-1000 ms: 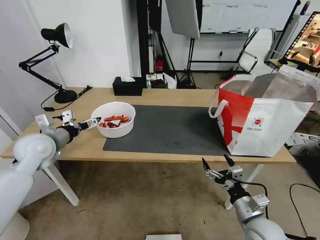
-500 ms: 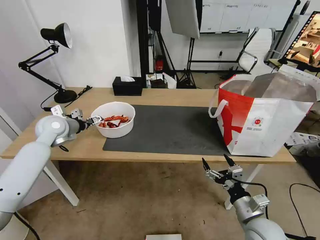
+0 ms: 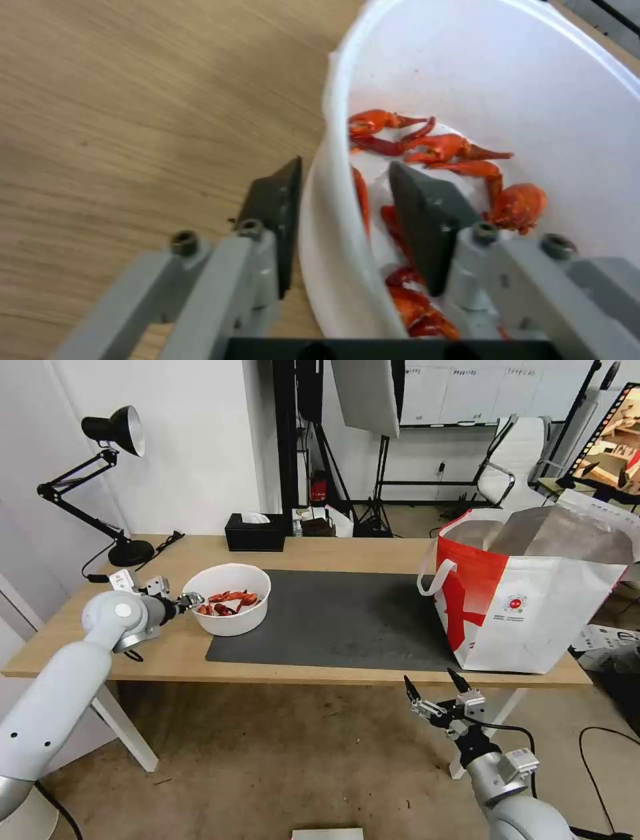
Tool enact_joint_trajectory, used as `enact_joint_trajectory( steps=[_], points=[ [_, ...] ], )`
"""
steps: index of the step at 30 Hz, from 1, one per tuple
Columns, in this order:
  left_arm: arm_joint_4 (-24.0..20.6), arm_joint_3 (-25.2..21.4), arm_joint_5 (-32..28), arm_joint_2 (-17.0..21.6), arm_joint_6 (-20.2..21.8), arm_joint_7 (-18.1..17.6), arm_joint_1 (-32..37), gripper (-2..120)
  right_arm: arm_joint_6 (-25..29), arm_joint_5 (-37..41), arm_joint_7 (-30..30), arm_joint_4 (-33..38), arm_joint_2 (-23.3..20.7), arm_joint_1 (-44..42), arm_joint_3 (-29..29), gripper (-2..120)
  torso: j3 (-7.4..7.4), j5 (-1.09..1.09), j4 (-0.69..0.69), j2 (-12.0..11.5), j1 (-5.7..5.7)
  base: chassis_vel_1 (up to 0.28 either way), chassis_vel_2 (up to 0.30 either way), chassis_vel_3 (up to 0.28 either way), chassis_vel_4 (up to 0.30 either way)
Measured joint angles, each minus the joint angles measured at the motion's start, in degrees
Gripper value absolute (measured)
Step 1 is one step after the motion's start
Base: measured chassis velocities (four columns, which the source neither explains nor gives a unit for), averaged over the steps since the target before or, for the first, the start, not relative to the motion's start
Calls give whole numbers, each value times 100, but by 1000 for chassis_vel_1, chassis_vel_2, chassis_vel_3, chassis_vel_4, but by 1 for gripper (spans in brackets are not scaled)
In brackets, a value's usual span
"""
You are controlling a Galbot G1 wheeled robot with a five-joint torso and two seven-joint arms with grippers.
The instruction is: Pick up the trash from the table and place it into the takeout bag.
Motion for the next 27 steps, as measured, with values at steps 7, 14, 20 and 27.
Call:
enact_joint_trajectory(
  steps=[7, 14, 20, 27],
  points=[
    [-63, 36, -2, 11, -164, -14, 43, 6, 0, 0, 0, 0, 0, 0, 0, 100, 0, 0, 0, 0, 0, 0, 0, 0, 0],
    [-188, -8, -3, 71, -262, 43, 120, 0, 0, 0, 0, 0, 0, 0, 0, 100, 0, -1, 0, 0, 0, 0, 0, 0, 0],
    [-339, -112, 3, 168, -384, 210, 239, 0, 0, 0, 0, 0, 0, 0, 0, 100, 0, -1, 0, 0, 0, 0, 0, 0, 0],
    [-469, -142, 391, 238, -869, 595, 299, 0, 0, 0, 0, 0, 0, 0, 0, 100, 0, -1, 0, 0, 0, 0, 0, 0, 0]
  ],
)
